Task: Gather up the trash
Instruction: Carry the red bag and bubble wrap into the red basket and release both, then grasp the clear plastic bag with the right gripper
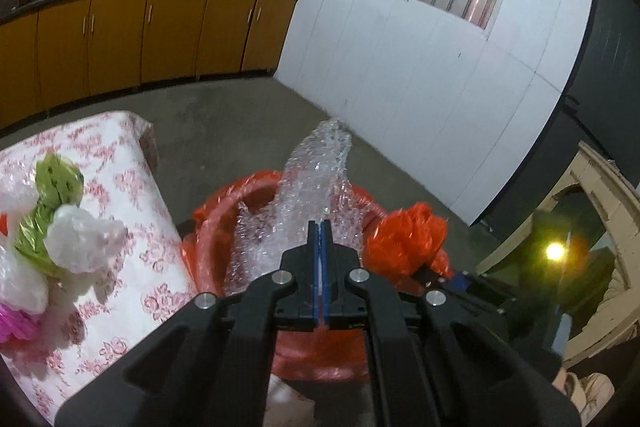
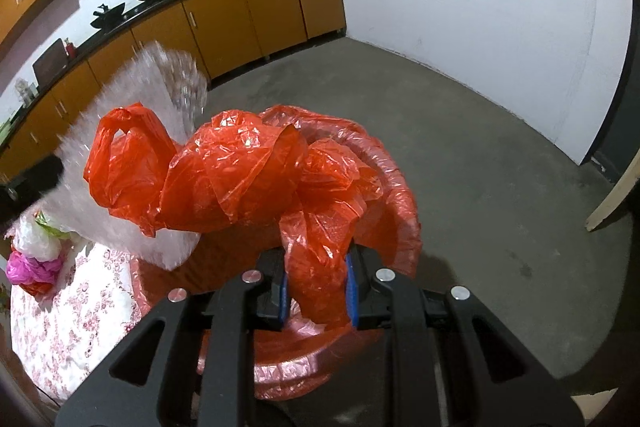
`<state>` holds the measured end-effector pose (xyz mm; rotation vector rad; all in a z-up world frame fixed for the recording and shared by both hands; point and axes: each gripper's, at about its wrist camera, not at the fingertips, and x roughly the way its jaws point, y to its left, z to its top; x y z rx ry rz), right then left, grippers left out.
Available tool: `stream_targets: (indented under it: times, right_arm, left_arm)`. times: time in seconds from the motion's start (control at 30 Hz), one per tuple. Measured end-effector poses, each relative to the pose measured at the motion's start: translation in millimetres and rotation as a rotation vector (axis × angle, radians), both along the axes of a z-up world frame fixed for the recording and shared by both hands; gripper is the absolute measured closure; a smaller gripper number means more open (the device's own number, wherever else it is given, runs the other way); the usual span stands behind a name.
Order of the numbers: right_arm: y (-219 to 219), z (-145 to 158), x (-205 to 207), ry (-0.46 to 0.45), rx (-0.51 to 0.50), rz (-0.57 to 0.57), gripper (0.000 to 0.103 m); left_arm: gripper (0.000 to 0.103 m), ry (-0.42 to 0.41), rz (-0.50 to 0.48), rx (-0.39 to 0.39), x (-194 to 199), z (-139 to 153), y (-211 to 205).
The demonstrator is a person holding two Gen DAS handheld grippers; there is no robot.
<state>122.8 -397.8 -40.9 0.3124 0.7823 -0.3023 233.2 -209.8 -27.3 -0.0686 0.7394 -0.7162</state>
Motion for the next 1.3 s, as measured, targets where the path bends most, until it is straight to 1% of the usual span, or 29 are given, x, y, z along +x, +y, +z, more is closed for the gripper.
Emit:
stream_targets:
  times: [0.1,0.17,0.23,0.27,0.33,0.4,0.43,0.5,0.67,0.87,0.97,1.0,1.17,1.23,1.3]
  right_arm:
    - [-1.7,-0.3,-1.6,-0.004,0.015,0.013,0.073]
    - [-0.4,-0.5,-4.3,-0.008,0.021,0.018,0.059]
    - [2.0,0.9,-7.6,-0.012,0.016,0.023,0.053]
    - [2.4,0.8,-8.7,-0.012,0.013,0.024,0.052]
    - [2.4,1.6,-12.4,-0.013,0.008,0.023,0.052]
    - [2.7,2.9,-14.2,-0.018,0.005,0.019,0.052]
    - [3.8,4.6,-16.2,-0.022,-0.003,0.019,0.052]
    - [9.4,8.6,-14.0,-0.028,-0.020,0.026,0.052]
    - [40.3,27.7,-11.5,-0.079,-0.057,0.097,0.052]
    - [99.8,49.4,3.2,-0.150,-0.091,0.230,0.052]
    - [135.5,56.3,16.9,-0.181,-0.077,0.307,0.052]
    - [146.2,56.9,22.3,-0.184,-0.073,0.328,0.052]
    - [196.2,51.6,51.6,-0.177,-0.056,0.401,0.052]
    - [213.9,46.5,67.5,-0.165,-0.041,0.419,0.052]
    - [226.1,42.1,82.1,-0.155,-0.028,0.433,0.052]
  left_arm:
    - [0.097,0.019,0.012,0.013,4.0,-11.5,3.2]
    - [0.087,0.026,0.019,0.020,6.1,-17.2,5.7]
    - [0.080,0.029,0.032,0.026,8.1,-20.0,9.3]
    - [0.078,0.032,0.041,0.030,9.3,-21.5,12.6]
    - [0.078,0.035,0.059,0.033,10.0,-21.8,18.9]
    - [0.074,0.027,0.084,0.037,8.6,-19.7,28.7]
    - [0.070,0.017,0.097,0.041,7.0,-17.8,33.9]
    - [0.065,-0.018,0.130,0.051,1.1,-12.5,46.4]
    - [0.055,-0.095,0.227,0.082,-15.6,-2.2,87.1]
    - [0.048,-0.161,0.402,0.134,-34.9,4.5,157.7]
    - [0.043,-0.194,0.505,0.174,-42.7,5.0,196.1]
    - [0.042,-0.201,0.545,0.189,-44.5,4.3,211.8]
    - [0.038,-0.209,0.667,0.241,-49.0,-2.7,268.9]
    - [0.036,-0.199,0.710,0.252,-48.0,-6.3,289.3]
    - [0.035,-0.185,0.738,0.247,-46.6,-8.3,302.9]
